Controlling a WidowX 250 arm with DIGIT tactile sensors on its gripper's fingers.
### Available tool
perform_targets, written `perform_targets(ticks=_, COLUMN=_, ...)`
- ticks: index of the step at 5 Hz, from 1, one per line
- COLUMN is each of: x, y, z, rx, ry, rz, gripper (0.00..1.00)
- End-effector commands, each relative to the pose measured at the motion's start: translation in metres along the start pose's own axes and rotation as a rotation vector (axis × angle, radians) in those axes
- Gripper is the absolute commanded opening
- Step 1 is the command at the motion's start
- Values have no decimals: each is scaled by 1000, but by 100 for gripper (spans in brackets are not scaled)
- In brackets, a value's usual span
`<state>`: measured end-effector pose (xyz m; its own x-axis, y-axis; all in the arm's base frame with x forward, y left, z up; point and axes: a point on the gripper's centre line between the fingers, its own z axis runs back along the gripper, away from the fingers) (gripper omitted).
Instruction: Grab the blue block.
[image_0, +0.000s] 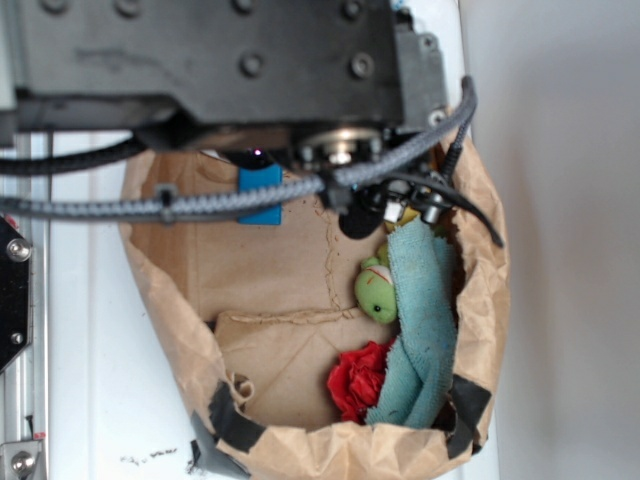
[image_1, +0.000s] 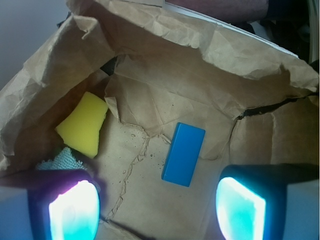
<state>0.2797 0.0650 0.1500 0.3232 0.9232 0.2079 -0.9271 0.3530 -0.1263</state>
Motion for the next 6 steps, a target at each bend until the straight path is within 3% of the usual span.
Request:
perform_targets(ticks=1, x=13, y=12, z=9, rx=-23, ry=-16, rz=23, gripper=100)
perform_targets(ticks=3, x=7, y=34, z=-31, rx=84, ry=33, rz=107, gripper=100)
perform_targets(ticks=4, x=8, y=34, z=-50, rx=106, ry=-4, rz=127, gripper=100)
perform_targets(ticks=6, x=11, y=36, z=-66, rx=115, ry=7, rz=158, gripper=100)
